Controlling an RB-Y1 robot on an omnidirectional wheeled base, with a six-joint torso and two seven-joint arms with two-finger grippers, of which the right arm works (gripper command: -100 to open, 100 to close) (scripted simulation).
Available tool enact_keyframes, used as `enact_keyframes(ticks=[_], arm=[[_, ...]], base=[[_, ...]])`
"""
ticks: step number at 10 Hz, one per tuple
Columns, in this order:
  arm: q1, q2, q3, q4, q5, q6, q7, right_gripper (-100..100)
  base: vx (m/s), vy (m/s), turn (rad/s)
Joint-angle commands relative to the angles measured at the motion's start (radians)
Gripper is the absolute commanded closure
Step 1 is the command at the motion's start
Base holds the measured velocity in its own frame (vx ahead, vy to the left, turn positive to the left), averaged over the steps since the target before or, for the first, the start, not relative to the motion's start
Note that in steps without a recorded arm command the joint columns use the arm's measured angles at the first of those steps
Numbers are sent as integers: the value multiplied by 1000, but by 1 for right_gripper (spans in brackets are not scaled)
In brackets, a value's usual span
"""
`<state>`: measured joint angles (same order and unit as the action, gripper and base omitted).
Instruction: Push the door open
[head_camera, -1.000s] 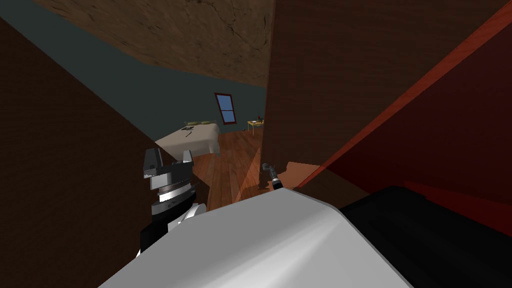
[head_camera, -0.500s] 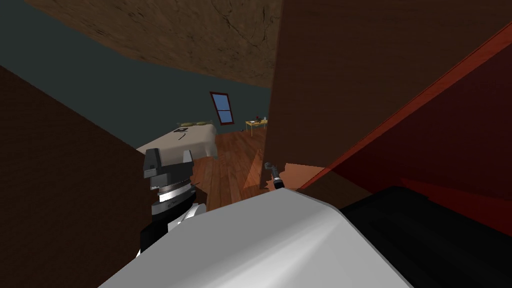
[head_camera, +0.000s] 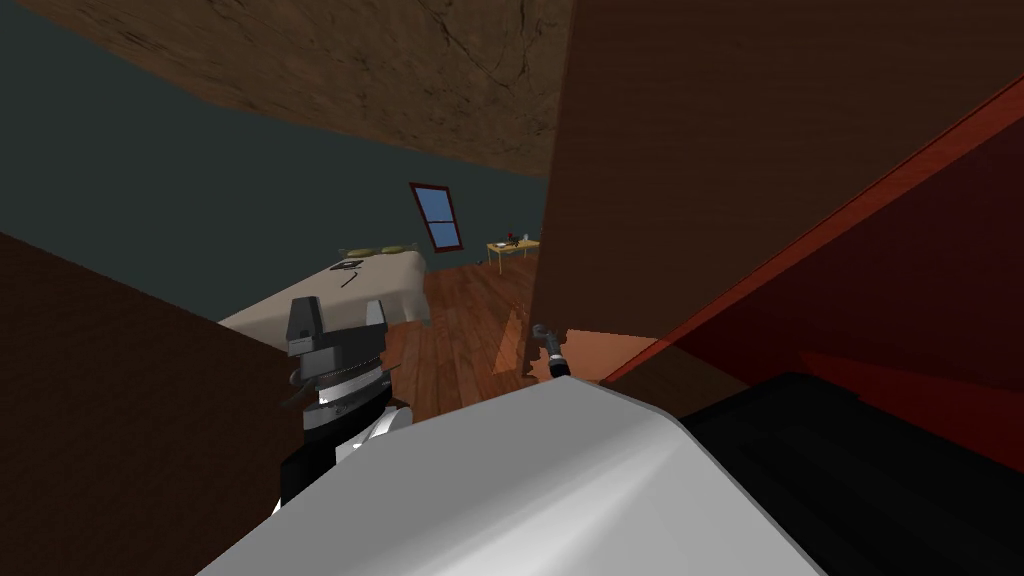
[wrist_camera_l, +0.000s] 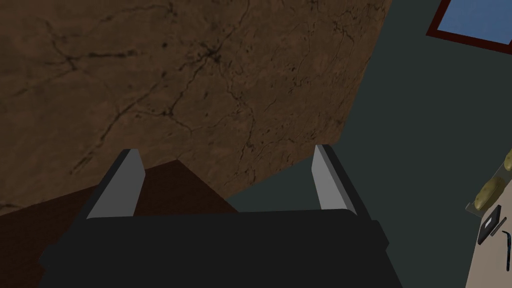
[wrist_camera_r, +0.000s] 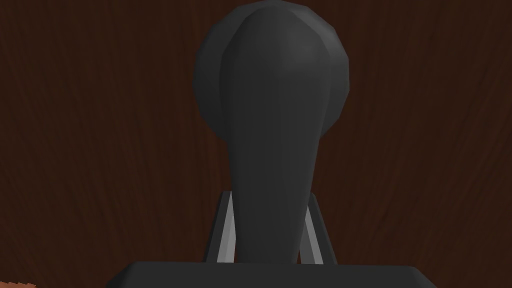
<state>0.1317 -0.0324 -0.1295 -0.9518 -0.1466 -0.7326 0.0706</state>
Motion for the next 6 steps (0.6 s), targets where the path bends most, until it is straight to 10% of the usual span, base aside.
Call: enact_keyframes(ticks=[1, 6], arm=[[0, 0, 0, 0, 0, 0, 0, 100], [-2, -14, -51, 0, -27, -3, 16, 100]], base=[[64, 11, -33], [165, 35, -46]])
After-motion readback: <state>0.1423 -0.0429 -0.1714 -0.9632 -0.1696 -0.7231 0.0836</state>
